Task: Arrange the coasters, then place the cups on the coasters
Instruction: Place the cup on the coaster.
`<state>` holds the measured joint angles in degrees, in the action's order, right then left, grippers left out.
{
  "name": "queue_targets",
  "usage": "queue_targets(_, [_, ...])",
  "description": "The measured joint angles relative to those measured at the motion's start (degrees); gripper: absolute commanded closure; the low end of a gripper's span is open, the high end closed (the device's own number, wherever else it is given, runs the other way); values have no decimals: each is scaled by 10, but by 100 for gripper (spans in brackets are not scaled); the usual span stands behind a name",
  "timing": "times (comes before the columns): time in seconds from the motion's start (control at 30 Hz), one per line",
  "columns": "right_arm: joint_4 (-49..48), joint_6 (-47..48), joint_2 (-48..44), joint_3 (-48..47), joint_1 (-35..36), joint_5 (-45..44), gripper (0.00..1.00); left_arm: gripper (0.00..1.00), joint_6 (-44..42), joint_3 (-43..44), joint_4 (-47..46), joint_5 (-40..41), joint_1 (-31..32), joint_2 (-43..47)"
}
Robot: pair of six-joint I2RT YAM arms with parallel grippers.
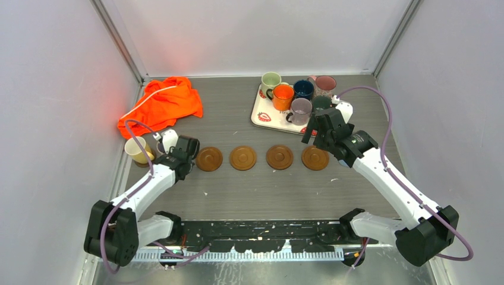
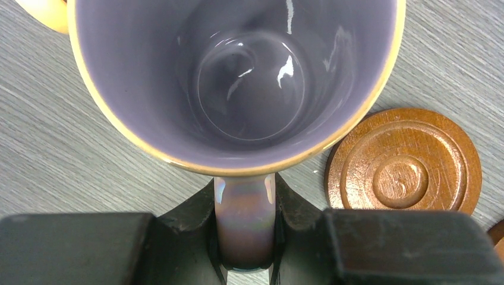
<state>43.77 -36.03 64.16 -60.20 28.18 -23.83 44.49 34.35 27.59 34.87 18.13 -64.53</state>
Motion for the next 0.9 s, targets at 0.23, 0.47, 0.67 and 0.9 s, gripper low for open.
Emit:
queue_targets(0.23, [0,0,0,0,0,0,0,97,0,0,-10,2,-2,-6])
queue_targets(0.47, [0,0,0,0,0,2,0,84,4,0,-2,9,-2,-7])
queue_targets(0.67, [0,0,0,0,0,7,0,73,6,0,5,14,-2,-6])
queue_targets(0.9, [0,0,0,1,0,10,0,64,5,0,5,14,-2,-6])
